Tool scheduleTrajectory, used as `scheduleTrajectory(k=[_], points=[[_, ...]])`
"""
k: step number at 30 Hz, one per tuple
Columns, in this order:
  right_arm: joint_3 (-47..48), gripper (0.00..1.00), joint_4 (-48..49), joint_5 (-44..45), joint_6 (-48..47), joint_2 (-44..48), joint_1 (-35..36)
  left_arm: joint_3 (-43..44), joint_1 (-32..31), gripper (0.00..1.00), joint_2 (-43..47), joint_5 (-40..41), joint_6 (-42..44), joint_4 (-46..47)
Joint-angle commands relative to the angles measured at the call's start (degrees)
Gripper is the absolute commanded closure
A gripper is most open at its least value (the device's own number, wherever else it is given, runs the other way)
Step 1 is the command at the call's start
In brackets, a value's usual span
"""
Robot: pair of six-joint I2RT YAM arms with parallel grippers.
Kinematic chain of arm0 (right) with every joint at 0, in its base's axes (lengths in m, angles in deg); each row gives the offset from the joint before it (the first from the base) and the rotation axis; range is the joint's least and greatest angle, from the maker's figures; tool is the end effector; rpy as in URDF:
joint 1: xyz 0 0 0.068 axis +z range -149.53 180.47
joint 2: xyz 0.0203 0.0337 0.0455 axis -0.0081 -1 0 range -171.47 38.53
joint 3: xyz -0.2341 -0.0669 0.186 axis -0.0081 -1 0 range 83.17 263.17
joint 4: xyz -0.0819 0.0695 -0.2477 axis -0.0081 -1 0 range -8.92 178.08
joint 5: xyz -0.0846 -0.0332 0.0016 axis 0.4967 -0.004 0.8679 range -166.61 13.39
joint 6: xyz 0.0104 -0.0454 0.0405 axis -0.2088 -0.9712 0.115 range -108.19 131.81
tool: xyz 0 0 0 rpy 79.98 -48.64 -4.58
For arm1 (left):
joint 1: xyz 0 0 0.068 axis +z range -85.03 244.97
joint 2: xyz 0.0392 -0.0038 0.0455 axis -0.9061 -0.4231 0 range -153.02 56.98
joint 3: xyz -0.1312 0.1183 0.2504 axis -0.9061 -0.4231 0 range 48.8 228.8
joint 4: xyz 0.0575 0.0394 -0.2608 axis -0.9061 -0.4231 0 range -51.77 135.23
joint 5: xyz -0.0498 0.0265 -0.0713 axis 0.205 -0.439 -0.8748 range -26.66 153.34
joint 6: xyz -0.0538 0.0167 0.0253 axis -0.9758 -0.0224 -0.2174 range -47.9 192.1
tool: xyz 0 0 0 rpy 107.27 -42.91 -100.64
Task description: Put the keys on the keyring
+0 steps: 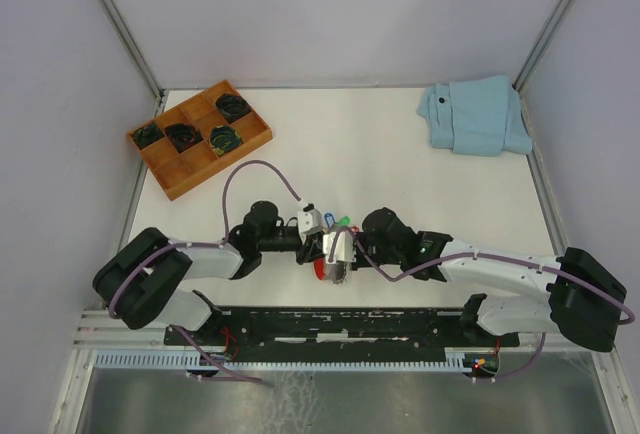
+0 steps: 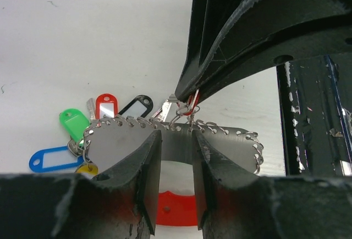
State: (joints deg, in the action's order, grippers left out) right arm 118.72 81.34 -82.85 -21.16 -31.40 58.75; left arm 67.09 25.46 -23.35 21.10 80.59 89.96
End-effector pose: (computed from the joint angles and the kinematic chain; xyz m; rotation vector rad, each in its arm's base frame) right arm 0.1280 0.2168 0.2209 -1.6898 1.5731 0.3525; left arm 0.1695 -0.1805 0.1793 1.2351 1.4792 -1.0546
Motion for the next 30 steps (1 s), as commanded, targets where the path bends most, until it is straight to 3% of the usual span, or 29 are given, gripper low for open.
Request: scheduleTrajectory(k=[1,16,30], points=[[2.4,0.99,0.4,-1.5,-3.4,1.7,0.0,4.1,0.4,0.64,-3.3,-7.1,5.1,-0.8],[1.5,0.99,1.2,-0.1,-6.0,4.2,0.0,8.9,0.4,0.63,-13.7,-13.8,2.2,4.8],[0.3,0.99,2.7,0.5,-5.6,4.7,0.1,7.1,1.0,0.6,-14.4,-14.3,-1.5,13.6]])
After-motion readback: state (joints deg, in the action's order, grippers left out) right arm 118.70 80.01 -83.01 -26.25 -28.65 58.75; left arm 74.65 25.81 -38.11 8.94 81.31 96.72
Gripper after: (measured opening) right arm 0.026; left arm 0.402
